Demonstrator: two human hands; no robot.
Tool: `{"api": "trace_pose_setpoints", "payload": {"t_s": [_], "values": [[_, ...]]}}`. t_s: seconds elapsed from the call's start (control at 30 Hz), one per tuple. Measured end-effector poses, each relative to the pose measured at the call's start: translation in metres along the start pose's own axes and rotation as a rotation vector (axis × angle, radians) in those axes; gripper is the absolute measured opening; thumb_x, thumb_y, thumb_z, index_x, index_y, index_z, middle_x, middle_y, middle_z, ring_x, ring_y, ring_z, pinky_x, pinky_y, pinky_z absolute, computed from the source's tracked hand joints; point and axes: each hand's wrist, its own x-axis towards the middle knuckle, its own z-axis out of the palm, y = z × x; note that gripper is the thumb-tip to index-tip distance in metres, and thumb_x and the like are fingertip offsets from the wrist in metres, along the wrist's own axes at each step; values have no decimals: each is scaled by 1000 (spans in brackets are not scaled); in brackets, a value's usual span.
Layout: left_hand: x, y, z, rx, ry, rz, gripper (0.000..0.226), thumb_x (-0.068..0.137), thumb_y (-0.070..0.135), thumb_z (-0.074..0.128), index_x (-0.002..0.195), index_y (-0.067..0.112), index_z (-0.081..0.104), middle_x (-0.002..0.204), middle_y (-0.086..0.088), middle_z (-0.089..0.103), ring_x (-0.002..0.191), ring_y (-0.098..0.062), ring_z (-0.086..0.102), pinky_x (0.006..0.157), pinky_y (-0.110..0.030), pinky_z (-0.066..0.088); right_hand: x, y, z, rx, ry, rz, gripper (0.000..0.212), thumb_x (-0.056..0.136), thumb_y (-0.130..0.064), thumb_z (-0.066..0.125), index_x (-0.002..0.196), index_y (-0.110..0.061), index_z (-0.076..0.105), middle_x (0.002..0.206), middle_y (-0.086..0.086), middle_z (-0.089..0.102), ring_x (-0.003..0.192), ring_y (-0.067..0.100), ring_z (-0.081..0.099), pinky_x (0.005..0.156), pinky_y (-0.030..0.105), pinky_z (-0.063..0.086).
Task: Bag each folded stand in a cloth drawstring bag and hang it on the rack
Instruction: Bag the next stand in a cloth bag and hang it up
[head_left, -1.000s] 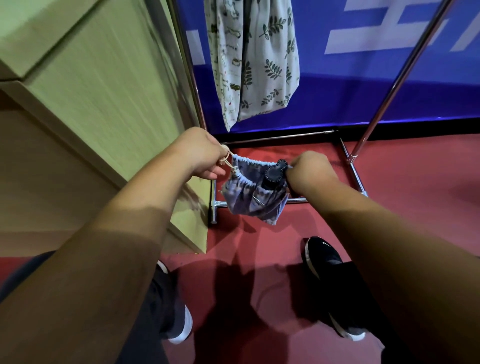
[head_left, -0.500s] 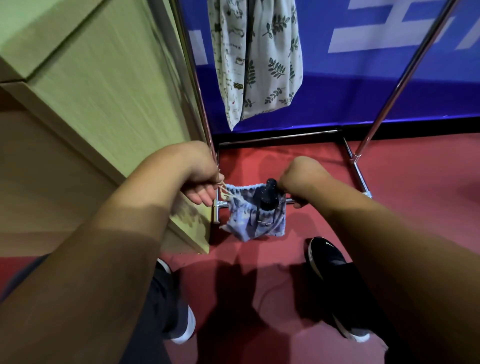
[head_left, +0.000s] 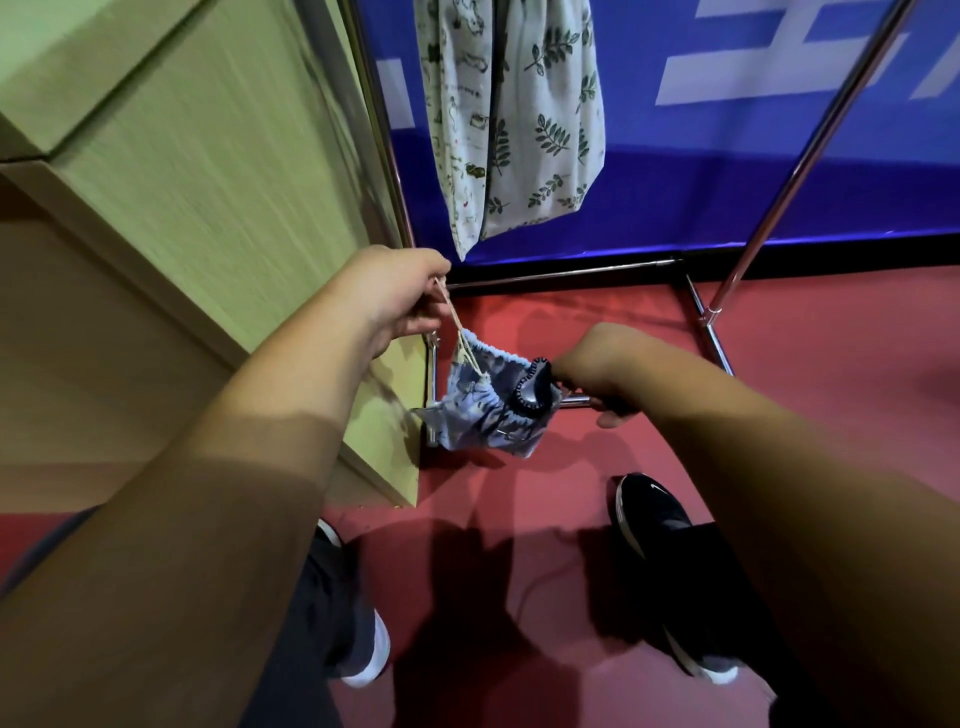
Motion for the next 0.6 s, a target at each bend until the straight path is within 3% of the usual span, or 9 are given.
{"api": "trace_pose_setpoints", "payload": {"t_s": [0.1,0.2,0.3,0.4,0.47,0.5,0.6], "values": [[2,-1,3,-115,-56,-61,12,103,14,62,91,11,60,66,-1,63,67,-15,72,61,-27,64,-3,0,1,11,-63,6,7,94,-12,68,88,-8,69,57,8,46,40,21,44,42,26,52],[1,-5,7,-83,-91,-113,15,108,21,57,95,14,59,63,4,66,63,-13,72,55,-27,63,-6,1,-3,3,-48,-63,14,92,-9,73,81,-4,66,55,8,56,41,22,55,47,29,57],[-2,-6,11,-117,-118,-161,18,110,27,55,99,14,58,69,3,69,49,-6,68,53,-31,63,-2,-1,-7,-61,128,-262,4,92,-12,71,91,-11,74,80,9,74,63,24,70,60,30,62],[-3,-1,14,-118,-196,-194,21,112,23,46,96,14,56,89,-2,75,44,-2,60,67,-33,62,1,-5,-8,-2,313,-430,23,87,-7,66,97,-22,80,82,2,75,74,21,72,79,34,63],[-4,3,14,-145,-260,-206,15,110,12,44,107,11,59,98,-5,79,42,-3,57,67,-29,61,1,-6,-12,56,396,-503,26,87,-6,66,94,-28,77,79,-4,72,67,8,70,68,19,57],[-5,4,14,-170,-283,-212,16,108,8,46,114,10,60,102,-5,81,42,-2,55,64,-27,61,0,-7,-13,53,420,-536,26,87,-6,66,93,-29,76,77,-7,69,59,-2,63,58,9,47],[-6,5,14,-245,-321,-208,30,104,-6,47,123,10,62,108,-5,81,44,1,52,54,-22,59,-3,-6,-14,55,441,-584,25,89,-4,66,95,-26,77,70,-12,59,51,-8,53,49,8,36]]}}
